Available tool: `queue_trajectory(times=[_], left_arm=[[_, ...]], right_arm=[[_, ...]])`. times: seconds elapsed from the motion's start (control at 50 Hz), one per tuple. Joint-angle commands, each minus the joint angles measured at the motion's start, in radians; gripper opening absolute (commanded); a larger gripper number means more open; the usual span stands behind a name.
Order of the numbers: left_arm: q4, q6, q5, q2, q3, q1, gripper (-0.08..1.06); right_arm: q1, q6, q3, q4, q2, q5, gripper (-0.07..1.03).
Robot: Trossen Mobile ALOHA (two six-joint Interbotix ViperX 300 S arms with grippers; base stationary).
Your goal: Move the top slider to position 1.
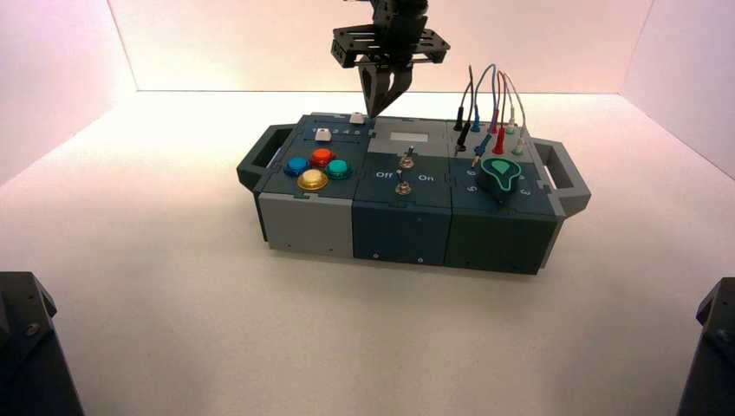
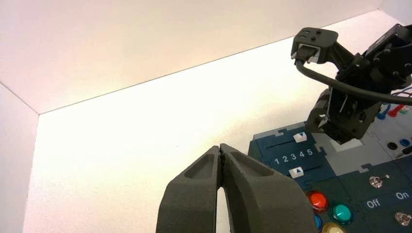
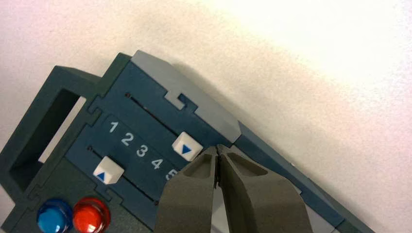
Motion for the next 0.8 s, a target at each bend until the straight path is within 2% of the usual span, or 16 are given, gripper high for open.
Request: queue_trajectory(times=[0.02,0.8], left_arm=[[-0.002,0.003,-0.005,-0.006,-0.038,-0.002,-0.03],[-0.002,0.003,-0.005,-0.006,-0.04,-0.002,-0.03]], right_arm=[[-0.003,-0.002,-0.034,0.0,-0.015,-0.003,-0.02],[0.018,0.003,-0.058,0.037,-0.006,0.04,-0.02]])
